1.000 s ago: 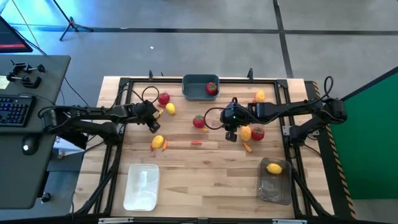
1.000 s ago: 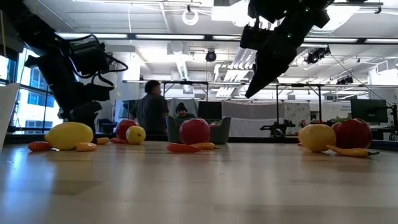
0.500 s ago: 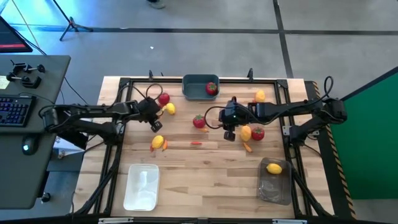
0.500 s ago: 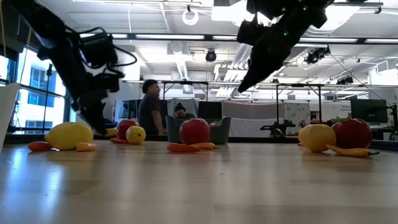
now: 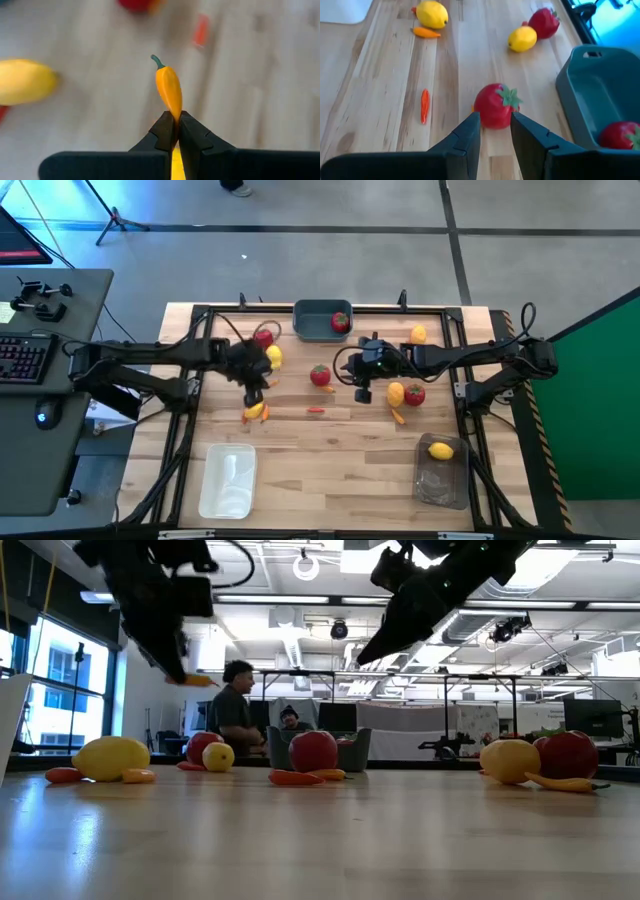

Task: Sort produce into baskets
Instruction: Put the top left orange chili pepper into the white bin

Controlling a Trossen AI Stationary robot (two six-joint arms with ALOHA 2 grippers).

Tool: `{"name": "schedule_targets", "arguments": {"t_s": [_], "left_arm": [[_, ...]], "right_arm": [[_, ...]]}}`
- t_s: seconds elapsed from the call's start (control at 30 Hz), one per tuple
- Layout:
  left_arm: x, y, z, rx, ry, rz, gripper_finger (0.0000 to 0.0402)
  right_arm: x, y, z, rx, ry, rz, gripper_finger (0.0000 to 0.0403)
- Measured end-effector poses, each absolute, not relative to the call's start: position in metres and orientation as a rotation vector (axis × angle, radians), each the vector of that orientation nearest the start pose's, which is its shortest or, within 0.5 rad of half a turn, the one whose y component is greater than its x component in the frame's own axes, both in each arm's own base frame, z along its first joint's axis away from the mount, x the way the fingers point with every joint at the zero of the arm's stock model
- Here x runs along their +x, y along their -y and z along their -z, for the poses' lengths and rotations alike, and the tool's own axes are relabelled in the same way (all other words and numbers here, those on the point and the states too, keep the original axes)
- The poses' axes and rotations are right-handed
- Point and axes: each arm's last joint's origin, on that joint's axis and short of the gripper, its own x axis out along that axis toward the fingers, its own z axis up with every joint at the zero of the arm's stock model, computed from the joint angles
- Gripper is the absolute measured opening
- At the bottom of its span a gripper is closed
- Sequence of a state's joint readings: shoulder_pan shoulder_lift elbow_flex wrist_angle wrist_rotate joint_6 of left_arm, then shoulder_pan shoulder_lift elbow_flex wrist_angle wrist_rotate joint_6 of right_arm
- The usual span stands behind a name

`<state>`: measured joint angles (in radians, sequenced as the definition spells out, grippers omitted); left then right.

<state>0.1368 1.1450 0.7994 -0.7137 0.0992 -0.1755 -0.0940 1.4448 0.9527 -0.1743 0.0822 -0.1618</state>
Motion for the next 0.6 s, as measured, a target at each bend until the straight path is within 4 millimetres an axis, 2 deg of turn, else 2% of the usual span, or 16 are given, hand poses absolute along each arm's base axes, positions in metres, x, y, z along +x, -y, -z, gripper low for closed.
{"name": "schedule_targets", "arguments": {"t_s": [0.2, 0.43, 0.6], "left_arm": [[0.198, 0.025, -0.238, -0.308, -1.178, 0.012, 0.0003], [0.178, 0.078, -0.248, -0.328, -1.175, 0.175, 0.0003], [0.163, 0.109, -0.245, -0.339, -1.217, 0.228, 0.0003]], "right_arm": [[0.307, 0.031, -0.245, -0.156, -0.654, 0.117, 0.0099], [0.309, 0.032, -0.246, -0.175, -0.629, 0.114, 0.0099], [0.314, 0.032, -0.243, -0.175, -0.615, 0.116, 0.0099]]}}
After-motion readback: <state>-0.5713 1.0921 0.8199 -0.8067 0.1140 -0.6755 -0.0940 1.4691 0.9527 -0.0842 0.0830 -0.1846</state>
